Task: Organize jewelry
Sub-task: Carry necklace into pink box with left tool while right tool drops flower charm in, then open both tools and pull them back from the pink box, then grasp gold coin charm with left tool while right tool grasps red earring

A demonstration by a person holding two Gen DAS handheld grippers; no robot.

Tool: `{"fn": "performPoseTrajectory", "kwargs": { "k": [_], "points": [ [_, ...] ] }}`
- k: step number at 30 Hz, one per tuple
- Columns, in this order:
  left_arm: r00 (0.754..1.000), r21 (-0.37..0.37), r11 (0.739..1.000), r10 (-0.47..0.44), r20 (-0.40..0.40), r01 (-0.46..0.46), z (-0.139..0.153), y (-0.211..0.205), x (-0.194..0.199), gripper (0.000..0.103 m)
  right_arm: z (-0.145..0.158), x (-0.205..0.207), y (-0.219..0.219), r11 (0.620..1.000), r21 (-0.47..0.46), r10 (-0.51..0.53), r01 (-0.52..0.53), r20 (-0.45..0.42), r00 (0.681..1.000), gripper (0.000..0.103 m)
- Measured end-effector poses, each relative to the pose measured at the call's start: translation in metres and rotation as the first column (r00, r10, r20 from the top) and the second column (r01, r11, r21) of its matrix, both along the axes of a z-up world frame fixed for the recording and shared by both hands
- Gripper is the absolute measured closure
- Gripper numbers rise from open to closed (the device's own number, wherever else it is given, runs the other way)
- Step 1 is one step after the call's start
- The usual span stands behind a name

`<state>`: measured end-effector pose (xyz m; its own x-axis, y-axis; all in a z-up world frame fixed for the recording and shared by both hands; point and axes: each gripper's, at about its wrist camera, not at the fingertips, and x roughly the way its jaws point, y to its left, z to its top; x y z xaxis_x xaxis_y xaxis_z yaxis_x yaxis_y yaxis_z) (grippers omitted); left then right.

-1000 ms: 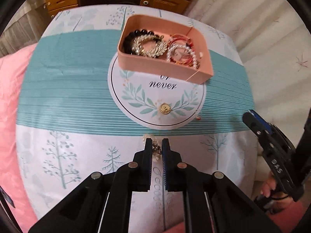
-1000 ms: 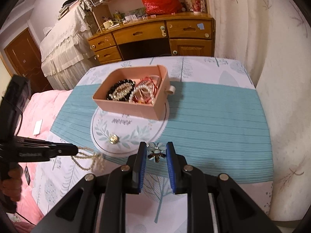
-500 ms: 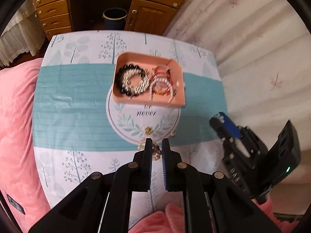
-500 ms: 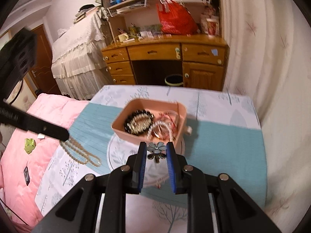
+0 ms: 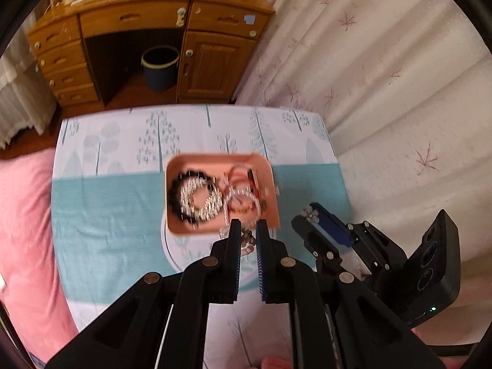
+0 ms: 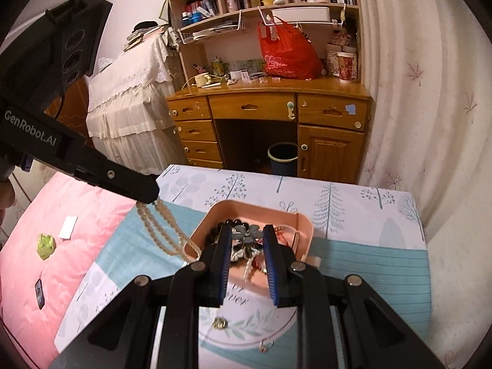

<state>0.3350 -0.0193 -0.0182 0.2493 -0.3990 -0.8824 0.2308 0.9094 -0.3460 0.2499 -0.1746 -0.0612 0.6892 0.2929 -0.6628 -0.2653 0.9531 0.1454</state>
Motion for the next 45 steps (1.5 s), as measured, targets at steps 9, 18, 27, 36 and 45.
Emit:
{"fn": "performPoseTrajectory", "kwargs": {
  "k": [9,18,27,36,45],
  "points": [
    [1.0,0.093,0.996,0.005,-0.02,-0.003,-0.024,-0.005,0.026,0.04,-0.02,0.02,-0.013,0.998,0.039,-0.045,0.049,-0.085,0.995,0.059],
    [0.996,0.186,0.982,-0.023,-0.089,0.039,-0.066,-0.005,0.002,0.022,-0.05,-0.006,-0.027,0.997,0.005,-0.074,0.077,-0.198,0.977,0.057],
    [0.99,0.054,0.998,-0.022,-0.14,0.03,-0.123,0.003,-0.051,0.017,-0.094,-0.046,-0.031,0.997,-0.068,-0.042,0.021,-0.313,0.949,0.053],
    [0.988,0.148,0.978,-0.137,-0.075,0.147,-0.171,-0.015,-0.089,0.017,-0.126,-0.07,-0.021,0.978,-0.175,0.061,-0.117,-0.299,0.952,0.053],
    [0.977,0.163,0.973,-0.183,0.107,0.164,-0.185,-0.029,-0.1,0.026,-0.144,-0.068,-0.01,0.965,-0.172,0.146,-0.198,-0.273,0.951,0.055]
  ]
}}
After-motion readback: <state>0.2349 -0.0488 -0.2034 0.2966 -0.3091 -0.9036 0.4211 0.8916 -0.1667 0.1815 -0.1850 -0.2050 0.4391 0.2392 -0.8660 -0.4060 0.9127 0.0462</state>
